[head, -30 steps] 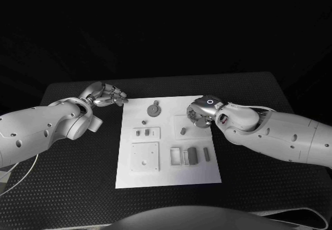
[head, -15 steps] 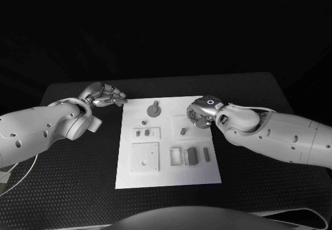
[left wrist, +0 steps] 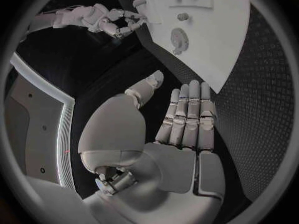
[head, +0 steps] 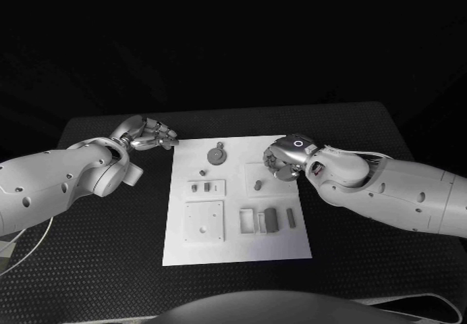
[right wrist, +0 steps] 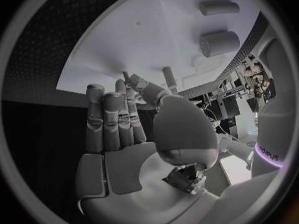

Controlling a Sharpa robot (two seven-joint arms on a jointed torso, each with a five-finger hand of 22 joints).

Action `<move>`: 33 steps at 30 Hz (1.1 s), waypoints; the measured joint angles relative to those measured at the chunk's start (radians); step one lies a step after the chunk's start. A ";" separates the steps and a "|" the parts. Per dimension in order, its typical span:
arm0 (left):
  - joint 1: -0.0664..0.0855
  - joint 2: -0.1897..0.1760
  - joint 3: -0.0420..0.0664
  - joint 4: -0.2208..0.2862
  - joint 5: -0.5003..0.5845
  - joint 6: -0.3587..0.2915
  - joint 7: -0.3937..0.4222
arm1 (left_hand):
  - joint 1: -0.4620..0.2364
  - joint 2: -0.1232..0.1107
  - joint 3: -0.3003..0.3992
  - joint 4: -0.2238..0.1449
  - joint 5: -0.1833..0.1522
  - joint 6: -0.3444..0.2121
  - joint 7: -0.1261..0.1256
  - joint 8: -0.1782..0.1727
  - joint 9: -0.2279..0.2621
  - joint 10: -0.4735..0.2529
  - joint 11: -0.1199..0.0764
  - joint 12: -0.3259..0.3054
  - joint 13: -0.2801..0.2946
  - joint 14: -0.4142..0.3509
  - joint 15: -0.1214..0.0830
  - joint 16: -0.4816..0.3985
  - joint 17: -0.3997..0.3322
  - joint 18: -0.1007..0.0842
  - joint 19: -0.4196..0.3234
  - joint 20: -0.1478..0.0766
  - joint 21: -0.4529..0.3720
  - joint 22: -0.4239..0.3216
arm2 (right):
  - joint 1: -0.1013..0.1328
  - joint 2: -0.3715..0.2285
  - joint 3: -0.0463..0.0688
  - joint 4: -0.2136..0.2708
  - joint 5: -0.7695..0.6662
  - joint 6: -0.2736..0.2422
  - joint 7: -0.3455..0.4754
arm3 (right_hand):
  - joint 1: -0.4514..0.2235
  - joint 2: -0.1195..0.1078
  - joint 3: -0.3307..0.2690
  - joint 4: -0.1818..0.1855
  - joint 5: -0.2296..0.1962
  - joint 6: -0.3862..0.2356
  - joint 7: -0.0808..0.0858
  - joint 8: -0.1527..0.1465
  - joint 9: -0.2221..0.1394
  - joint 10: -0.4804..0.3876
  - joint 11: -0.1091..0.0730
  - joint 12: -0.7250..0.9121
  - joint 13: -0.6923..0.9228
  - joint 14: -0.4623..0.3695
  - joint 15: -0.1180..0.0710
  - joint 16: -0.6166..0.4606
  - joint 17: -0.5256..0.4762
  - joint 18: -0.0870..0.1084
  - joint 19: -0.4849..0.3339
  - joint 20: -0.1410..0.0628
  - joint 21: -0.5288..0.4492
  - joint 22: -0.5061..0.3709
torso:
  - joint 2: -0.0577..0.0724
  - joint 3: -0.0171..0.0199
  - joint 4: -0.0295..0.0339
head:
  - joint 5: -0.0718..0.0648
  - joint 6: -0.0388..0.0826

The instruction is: Assemble the parts on the task board

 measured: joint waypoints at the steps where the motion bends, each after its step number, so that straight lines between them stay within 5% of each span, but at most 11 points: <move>1: 0.000 0.000 0.000 -0.001 0.000 0.000 0.000 | 0.000 0.000 0.000 0.000 0.000 0.000 0.000 0.000 0.000 0.000 0.000 0.000 0.000 0.000 0.000 0.000 0.000 0.000 0.000 0.000 0.000 -0.001 | 0.000 -0.003 0.001 0.004 0.001 0.000 0.000 | 0.000 0.000 0.000 0.000 0.000 0.000 0.000 0.000 0.000 0.000 0.000 0.000 0.000 0.000 0.000 0.000 0.000 0.000 0.000 0.000 0.000 0.000 | 0.000 0.0000 0.0000 | 0.000 0.000; 21: 0.000 0.001 0.000 -0.009 -0.001 0.001 -0.003 | 0.000 0.000 -0.002 0.002 0.000 -0.006 0.001 0.000 0.000 0.000 0.000 0.000 -0.001 0.000 0.000 -0.004 0.005 0.000 0.000 0.000 0.000 -0.004 | 0.026 -0.040 0.034 0.124 0.022 0.005 -0.002 | -0.005 -0.005 0.003 0.003 0.000 0.000 0.000 0.000 0.001 0.002 0.002 0.000 0.000 -0.002 -0.002 0.000 0.001 0.000 -0.002 -0.002 0.000 0.000 | 0.000 -0.0010 -0.0006 | 0.005 0.001; 33: 0.000 0.006 0.000 -0.012 -0.001 0.001 -0.004 | 0.000 0.000 -0.002 0.002 0.000 -0.010 0.005 0.000 0.000 0.000 0.000 0.000 -0.001 0.000 0.000 -0.008 0.008 0.000 0.000 0.000 0.000 -0.006 | 0.030 0.046 0.034 0.189 0.040 0.026 -0.001 | -0.002 -0.002 0.005 0.000 0.000 -0.001 0.000 -0.001 0.001 0.003 0.003 0.000 -0.001 -0.002 -0.002 0.000 0.002 0.000 -0.002 -0.001 0.000 0.000 | -0.001 -0.0017 0.0005 | 0.041 0.003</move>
